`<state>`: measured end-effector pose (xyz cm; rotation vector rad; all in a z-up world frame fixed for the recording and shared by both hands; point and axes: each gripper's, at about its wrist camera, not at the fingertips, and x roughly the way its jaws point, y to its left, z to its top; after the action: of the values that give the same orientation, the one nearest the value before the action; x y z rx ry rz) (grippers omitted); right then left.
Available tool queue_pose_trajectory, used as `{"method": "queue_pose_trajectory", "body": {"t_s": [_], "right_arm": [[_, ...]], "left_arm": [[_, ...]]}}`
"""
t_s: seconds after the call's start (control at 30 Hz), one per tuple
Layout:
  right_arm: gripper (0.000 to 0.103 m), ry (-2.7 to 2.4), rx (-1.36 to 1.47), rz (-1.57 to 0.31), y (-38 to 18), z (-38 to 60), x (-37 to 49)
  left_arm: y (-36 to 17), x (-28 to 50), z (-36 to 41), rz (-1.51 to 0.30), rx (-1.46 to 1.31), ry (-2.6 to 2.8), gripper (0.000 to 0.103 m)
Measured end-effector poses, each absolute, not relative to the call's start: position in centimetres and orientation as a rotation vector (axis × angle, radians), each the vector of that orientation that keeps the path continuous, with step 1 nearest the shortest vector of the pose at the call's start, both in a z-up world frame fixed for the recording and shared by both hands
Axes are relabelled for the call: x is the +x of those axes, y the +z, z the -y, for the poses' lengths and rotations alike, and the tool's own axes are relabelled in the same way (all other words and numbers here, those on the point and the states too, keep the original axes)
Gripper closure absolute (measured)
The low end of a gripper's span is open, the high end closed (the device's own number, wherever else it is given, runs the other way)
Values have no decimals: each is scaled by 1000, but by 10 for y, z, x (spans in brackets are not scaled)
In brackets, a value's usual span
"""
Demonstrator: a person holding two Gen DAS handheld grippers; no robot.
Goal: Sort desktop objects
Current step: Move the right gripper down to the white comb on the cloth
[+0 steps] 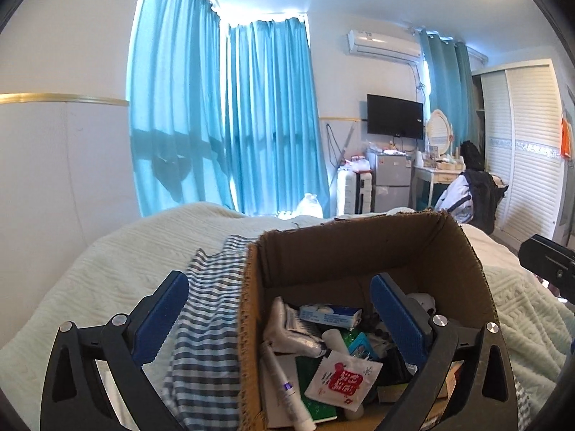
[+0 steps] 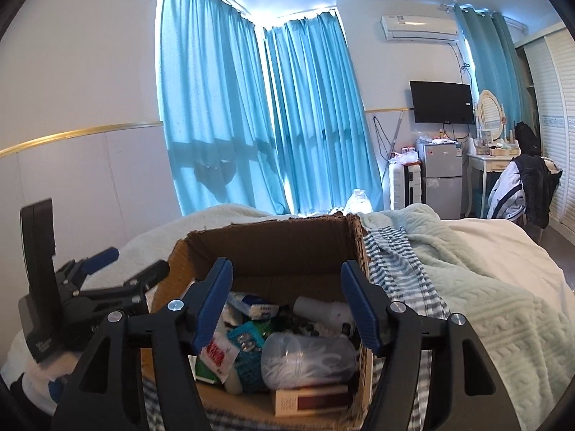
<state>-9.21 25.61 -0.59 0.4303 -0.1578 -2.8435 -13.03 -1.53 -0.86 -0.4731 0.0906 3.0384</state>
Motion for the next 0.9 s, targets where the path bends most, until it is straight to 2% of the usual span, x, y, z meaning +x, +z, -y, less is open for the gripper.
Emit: {"method": "queue_pose_trajectory", "body": {"t_s": [0.37,0.9], "right_arm": [[40,-2868,397,103,4,-250,-47],[40,-2778,547,34,-31,-229,2]], "left_arm": [[3,-78,37,-72,-451,3083,0],[-30,-30,36,-110,-652,3016,0]]}}
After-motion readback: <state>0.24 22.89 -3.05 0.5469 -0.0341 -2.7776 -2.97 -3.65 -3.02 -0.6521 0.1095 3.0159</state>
